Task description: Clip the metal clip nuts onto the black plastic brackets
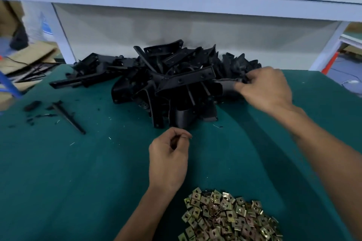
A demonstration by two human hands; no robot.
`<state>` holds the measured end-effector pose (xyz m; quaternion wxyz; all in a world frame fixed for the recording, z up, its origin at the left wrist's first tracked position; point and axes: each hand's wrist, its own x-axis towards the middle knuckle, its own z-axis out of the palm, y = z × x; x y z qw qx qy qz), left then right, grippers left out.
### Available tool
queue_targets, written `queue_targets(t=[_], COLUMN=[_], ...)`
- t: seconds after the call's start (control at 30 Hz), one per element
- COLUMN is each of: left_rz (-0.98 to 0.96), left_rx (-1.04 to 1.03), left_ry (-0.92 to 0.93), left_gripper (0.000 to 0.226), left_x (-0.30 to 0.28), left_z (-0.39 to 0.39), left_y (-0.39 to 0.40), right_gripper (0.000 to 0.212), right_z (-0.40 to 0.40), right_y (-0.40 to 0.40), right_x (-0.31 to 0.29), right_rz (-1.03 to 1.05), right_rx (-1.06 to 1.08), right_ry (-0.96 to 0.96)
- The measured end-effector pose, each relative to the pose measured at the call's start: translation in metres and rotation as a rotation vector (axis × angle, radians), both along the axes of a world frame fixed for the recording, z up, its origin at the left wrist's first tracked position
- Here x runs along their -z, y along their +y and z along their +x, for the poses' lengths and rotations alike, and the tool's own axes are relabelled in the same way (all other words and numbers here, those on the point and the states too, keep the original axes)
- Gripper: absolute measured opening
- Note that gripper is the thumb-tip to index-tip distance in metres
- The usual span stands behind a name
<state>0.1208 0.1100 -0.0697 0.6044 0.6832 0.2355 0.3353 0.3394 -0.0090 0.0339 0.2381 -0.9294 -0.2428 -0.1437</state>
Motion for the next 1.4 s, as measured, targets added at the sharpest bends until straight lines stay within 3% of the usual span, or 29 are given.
queue_targets(t=[0.27,0.5,0.63,0.73,0.87,0.93,1.07,1.2,1.3,1.4], left_rz=[0.059,0.08,0.054,0.09,0.235,0.211,0.215,0.028,-0.038,-0.35], left_rx=[0.042,0.049,0.092,0.238,0.336,0.375,0.417,0.356,0.312,0.269], left_ry=[0.022,0.015,0.019,0.095,0.25,0.224,0.193,0.1,0.007,-0.126], left_gripper=[0.026,0.026,0.022,0.011,0.041,0.047,0.052,0.017,0.044,0.037], left_x=[0.0,-0.001,-0.001,-0.003,-0.002,-0.002,-0.001,-0.003,-0.006,-0.011], left_z=[-0.001,-0.001,-0.001,-0.003,-0.004,-0.005,-0.006,-0.005,-0.005,-0.007], left_y=[-0.002,-0.003,-0.001,-0.003,-0.005,-0.004,-0.003,-0.004,0.0,0.01], right_gripper=[0.046,0.047,0.038,0.03,0.003,0.013,0.06,0.076,0.063,0.038], right_z=[0.005,0.013,0.017,0.008,-0.02,-0.04,-0.068,-0.091,-0.099,-0.102], right_y=[-0.017,-0.029,-0.036,-0.039,-0.039,-0.038,-0.04,-0.038,-0.037,-0.035], right_x=[-0.04,-0.037,-0.041,-0.039,-0.015,0.0,0.029,0.054,0.06,0.059], right_rz=[0.122,0.66,0.888,1.001,1.073,1.046,0.95,1.024,1.153,1.23], right_rx=[0.002,0.042,0.066,0.022,-0.076,-0.219,-0.537,-0.659,-0.628,-0.579], right_ry=[0.121,0.468,0.421,0.375,0.28,0.326,0.416,0.66,0.761,0.787])
